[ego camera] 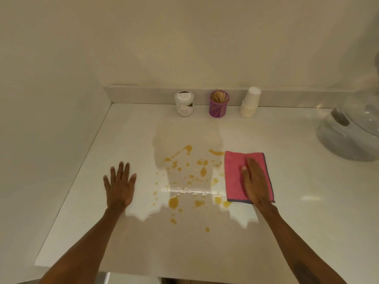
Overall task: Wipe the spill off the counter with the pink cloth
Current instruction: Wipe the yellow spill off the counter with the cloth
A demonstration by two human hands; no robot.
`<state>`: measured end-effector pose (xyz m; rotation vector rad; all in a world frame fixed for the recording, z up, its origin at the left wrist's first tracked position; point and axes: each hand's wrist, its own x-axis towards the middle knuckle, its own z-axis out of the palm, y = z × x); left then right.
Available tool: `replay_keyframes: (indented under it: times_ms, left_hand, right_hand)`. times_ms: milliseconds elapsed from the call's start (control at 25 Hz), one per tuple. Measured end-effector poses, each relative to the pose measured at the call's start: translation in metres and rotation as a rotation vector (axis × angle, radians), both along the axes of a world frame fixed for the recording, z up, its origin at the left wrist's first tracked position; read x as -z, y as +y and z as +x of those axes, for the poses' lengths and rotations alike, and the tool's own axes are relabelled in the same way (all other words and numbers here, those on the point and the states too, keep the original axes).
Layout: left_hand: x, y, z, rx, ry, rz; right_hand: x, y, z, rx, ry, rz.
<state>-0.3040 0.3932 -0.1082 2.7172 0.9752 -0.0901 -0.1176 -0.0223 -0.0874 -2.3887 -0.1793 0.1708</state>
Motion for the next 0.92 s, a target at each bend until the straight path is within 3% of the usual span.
replay_keyframes:
  times_ms: [120, 200, 360, 480, 600, 720, 800, 920]
  left_hand:
    - [0.002, -0.002, 0.001, -0.009, -0.009, 0.013]
    - [0.005, 0.0, 0.001, -0.014, -0.006, 0.005]
    - [0.009, 0.005, 0.003, -0.023, -0.033, 0.017]
    - [0.011, 0.007, 0.005, -0.023, -0.046, 0.02]
    - [0.009, 0.006, 0.004, -0.019, -0.041, 0.013]
    - [0.006, 0.002, 0.001, 0.002, -0.009, 0.044]
    - [0.006, 0.003, 0.0, 0.006, -0.007, 0.061]
    - [0.009, 0.006, 0.0, 0.018, -0.033, 0.061]
  right_hand:
    - [0.02, 0.007, 0.005, -0.188, -0.046, -0.429]
    - [0.022, 0.009, 0.022, -0.212, -0.081, -0.555]
    - [0.012, 0.034, 0.072, -0.257, -0.033, -0.605]
    - [0.004, 0.1, 0.086, -0.424, -0.051, -0.549]
    - [0.004, 0.153, 0.044, -0.682, -0.118, -0.517]
    - [0.012, 0.114, 0.001, -0.898, -0.166, -0.522]
    - [0.012, 0.071, 0.018, -0.845, -0.166, -0.572]
    - [0.001, 0.064, 0.072, -0.564, -0.049, -0.64]
